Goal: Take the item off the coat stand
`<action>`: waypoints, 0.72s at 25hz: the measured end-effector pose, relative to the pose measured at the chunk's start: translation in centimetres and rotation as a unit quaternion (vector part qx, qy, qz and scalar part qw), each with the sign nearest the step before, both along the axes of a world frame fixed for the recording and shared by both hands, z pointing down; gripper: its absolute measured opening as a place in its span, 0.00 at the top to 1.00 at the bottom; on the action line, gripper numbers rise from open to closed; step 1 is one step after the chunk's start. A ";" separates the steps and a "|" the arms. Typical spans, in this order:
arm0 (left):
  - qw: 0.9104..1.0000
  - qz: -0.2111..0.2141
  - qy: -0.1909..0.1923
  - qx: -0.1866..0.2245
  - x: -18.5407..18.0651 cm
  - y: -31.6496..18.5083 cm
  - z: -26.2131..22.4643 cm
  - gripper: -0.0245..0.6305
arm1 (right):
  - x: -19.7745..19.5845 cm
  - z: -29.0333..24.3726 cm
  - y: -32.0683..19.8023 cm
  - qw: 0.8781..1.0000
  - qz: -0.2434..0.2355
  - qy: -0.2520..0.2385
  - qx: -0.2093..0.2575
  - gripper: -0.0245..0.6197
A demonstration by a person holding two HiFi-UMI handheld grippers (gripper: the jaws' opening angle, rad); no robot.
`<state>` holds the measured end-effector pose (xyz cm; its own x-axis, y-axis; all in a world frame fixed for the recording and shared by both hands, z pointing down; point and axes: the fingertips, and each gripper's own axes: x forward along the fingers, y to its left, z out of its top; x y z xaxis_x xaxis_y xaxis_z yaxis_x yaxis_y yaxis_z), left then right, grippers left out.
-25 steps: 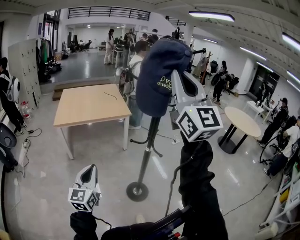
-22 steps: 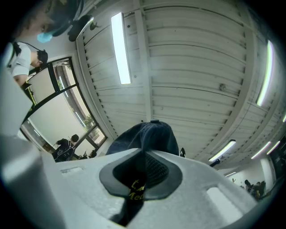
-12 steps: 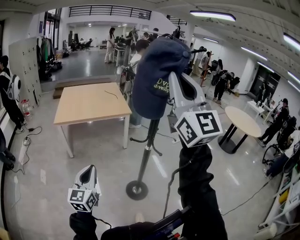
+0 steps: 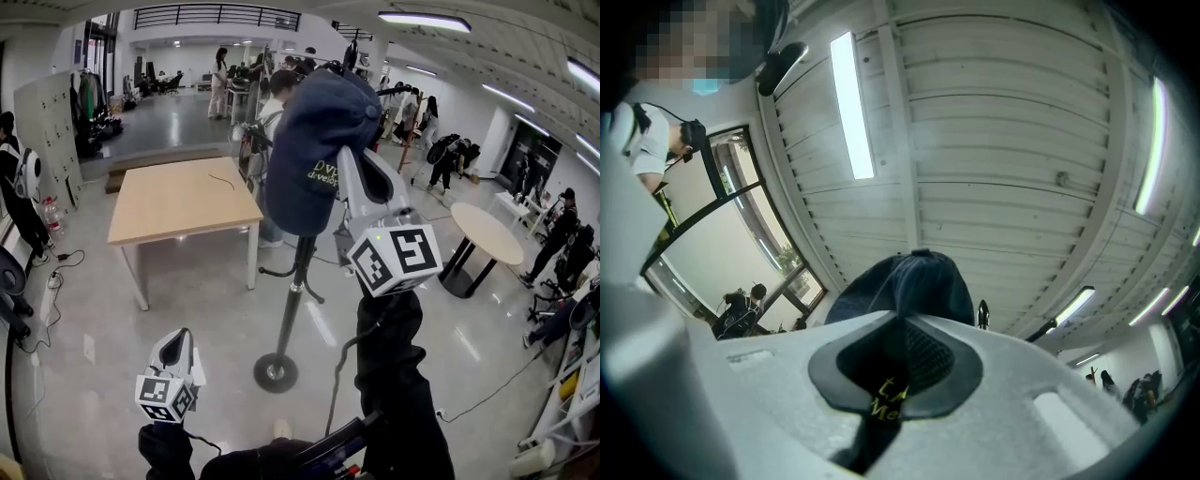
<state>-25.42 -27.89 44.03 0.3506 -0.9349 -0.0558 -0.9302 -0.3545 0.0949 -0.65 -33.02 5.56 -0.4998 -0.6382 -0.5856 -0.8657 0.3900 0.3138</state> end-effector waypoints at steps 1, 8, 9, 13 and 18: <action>1.000 0.001 0.000 0.000 0.0 0.0 0.1 0.96 | 0.0 -0.1 0.0 1.000 0.001 -0.001 0.002 0.95; 1.000 0.000 0.000 0.002 0.0 -0.5 1.5 0.96 | 0.3 -0.1 0.4 1.000 0.005 -0.001 0.023 0.95; 1.000 0.000 0.001 0.002 -0.1 -0.6 1.5 0.96 | 0.2 -0.2 0.5 1.000 0.005 0.000 0.025 0.95; 1.000 -0.002 0.003 0.003 0.2 -0.7 1.5 0.96 | -0.1 -0.5 0.9 1.000 -0.001 0.004 0.029 0.95; 1.000 -0.005 0.006 0.003 0.3 -0.6 1.3 0.96 | -0.6 -0.5 1.3 0.999 -0.012 0.010 0.027 0.95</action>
<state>-25.11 -28.47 45.36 0.3406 -0.9379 -0.0660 -0.9325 -0.3459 0.1041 -1.30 -31.76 5.06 -0.5270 -0.5928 -0.6090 -0.8494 0.3928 0.3526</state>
